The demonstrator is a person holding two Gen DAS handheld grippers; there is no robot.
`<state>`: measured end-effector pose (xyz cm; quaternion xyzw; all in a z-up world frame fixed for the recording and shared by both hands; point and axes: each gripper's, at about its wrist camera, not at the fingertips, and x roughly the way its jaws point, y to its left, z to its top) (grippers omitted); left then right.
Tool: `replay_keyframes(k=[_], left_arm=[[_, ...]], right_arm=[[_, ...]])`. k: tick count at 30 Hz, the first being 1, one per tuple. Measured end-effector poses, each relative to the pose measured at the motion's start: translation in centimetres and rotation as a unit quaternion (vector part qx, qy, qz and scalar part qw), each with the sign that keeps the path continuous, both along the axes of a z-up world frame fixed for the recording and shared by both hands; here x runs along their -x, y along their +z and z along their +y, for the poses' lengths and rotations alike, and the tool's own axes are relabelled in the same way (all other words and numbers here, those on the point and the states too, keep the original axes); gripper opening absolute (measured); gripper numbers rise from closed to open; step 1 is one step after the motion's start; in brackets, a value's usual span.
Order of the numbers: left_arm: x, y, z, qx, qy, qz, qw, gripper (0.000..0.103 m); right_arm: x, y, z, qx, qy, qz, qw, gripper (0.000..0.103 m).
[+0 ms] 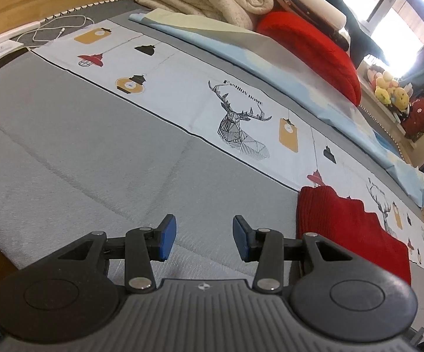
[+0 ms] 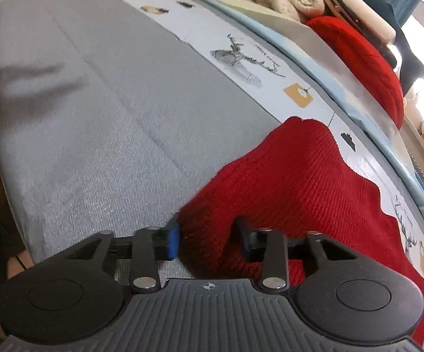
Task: Fold small clothes
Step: 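Grasp the folded cardigan edge with the right tool and lift it, then lift the red cardigan edge with the right tool and fold it over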
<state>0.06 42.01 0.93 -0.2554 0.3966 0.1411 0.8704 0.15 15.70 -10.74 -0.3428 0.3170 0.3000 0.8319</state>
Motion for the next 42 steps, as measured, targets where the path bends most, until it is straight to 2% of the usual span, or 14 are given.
replay_keyframes(k=[2,10,14,17,19,24,26,29,32,35,37,39,42], left_arm=[[-0.2,-0.3,0.2,0.003,0.001,0.004,1.0,0.047],[-0.6,-0.3,0.9,0.006,0.003,0.003,1.0,0.047],[-0.7,-0.6,1.1,0.008,0.006,0.007,0.9999,0.047],[-0.9,-0.8,1.0,0.008,0.009,0.013,0.9998,0.047],[-1.0,-1.0,0.9,0.008,0.011,0.019,0.9997,0.047],[-1.4,-1.8,0.1,0.006,0.013,0.036,0.9993,0.047],[-1.6,-2.1,-0.6,0.002,0.008,0.041,0.9991,0.047],[-2.4,-2.5,-2.1,-0.006,-0.002,0.053,0.9985,0.047],[-3.7,-2.0,-4.4,-0.007,-0.021,0.044,0.9988,0.047],[-5.5,-1.8,-7.6,-0.019,-0.053,0.04,0.9976,0.047],[-6.6,-1.9,-9.6,-0.024,-0.072,0.041,0.9963,0.047],[-7.6,-2.0,-11.6,-0.028,-0.092,0.04,0.9946,0.047],[-9.0,-2.3,-14.3,-0.036,-0.117,0.044,0.9915,0.047]], right_arm=[[0.2,0.4,0.1,-0.004,0.006,-0.01,1.0,0.024],[0.3,4.7,0.6,-0.084,-0.034,-0.002,0.996,0.02],[1.4,7.6,1.8,-0.143,-0.016,0.014,0.99,0.019],[0.6,8.8,1.6,-0.215,-0.045,0.079,0.972,0.019],[-0.1,9.2,0.9,-0.249,-0.078,0.104,0.96,0.019],[-1.6,11.8,-4.0,-0.305,-0.118,0.107,0.939,0.019],[-2.7,13.3,-7.5,-0.33,-0.144,0.104,0.927,0.019],[-4.3,15.3,-13.9,-0.371,-0.194,0.098,0.903,0.018],[-4.8,17.2,-20.6,-0.4,-0.235,0.067,0.883,0.018],[-4.5,17.3,-26.5,-0.409,-0.283,0.037,0.867,0.018],[-4.2,16.2,-30.6,-0.41,-0.329,0.031,0.85,0.018],[-4.0,13.7,-34.7,-0.408,-0.391,0.047,0.824,0.018],[-3.6,8.3,-39.9,-0.382,-0.497,0.104,0.772,0.018]])
